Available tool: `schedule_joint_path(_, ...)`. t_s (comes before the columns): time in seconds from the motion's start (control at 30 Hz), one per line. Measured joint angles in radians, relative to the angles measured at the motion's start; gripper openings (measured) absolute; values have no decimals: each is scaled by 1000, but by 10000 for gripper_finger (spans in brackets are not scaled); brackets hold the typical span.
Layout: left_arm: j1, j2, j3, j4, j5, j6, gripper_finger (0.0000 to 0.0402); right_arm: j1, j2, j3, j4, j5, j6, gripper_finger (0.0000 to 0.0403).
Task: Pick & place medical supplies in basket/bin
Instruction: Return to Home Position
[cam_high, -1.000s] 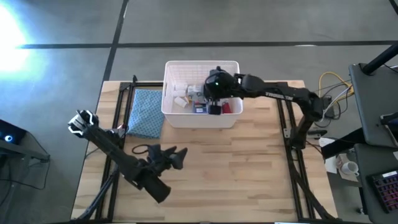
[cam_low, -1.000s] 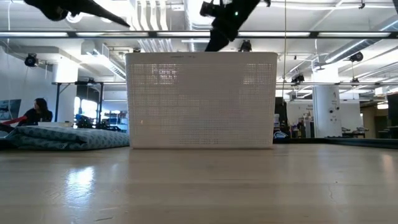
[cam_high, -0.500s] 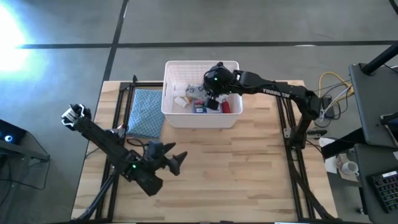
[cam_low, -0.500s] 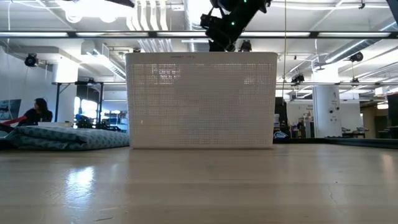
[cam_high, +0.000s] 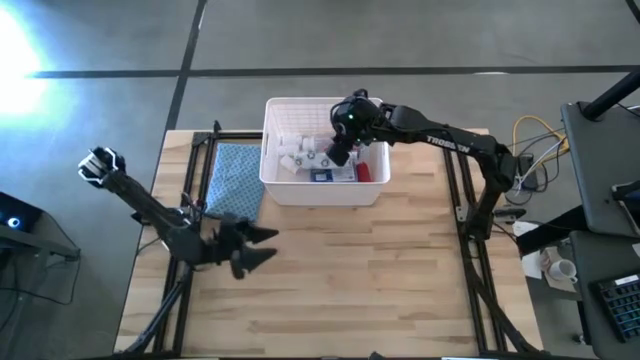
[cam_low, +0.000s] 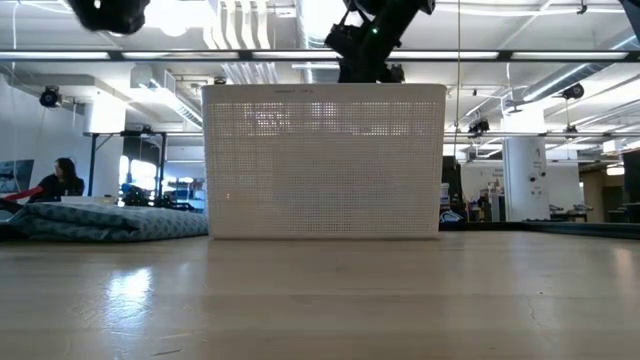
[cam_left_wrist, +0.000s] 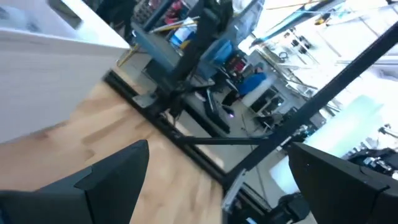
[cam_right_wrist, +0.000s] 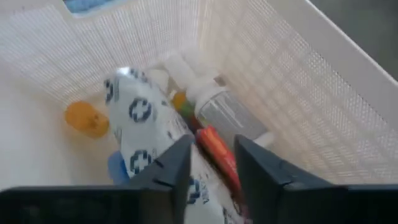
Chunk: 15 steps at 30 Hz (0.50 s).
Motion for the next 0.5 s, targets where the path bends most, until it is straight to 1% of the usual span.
schedule_joint_path(0.07,-1,-71,-84,28,1,14,363,5,-7,5,11,0,24,137)
schedule_joint_path(0.13,-8,-139,-149,33,8,-102,363,25,-23,4,80,0,-31,164)
schedule_joint_path(0.17,-12,-164,-174,36,10,-135,363,38,-36,5,120,0,-70,176)
schedule_joint_path(0.2,-18,-183,-190,43,18,-124,363,55,-51,5,161,0,-99,184)
schedule_joint_path(0.23,-24,-200,-199,54,52,-85,363,67,-66,12,204,1,-125,191)
schedule_joint_path(0.3,-27,-226,-203,91,176,13,363,91,-83,31,265,15,-158,198)
schedule_joint_path(0.33,-25,-237,-202,113,245,57,363,99,-88,44,270,17,-143,199)
schedule_joint_path(0.37,-24,-248,-197,119,282,95,363,105,-91,60,275,21,-104,200)
schedule_joint_path(0.43,-23,-270,-189,110,304,188,363,116,-98,96,291,26,-12,201)
schedule_joint_path(0.5,-19,-303,-194,107,305,266,363,127,-117,147,238,8,49,201)
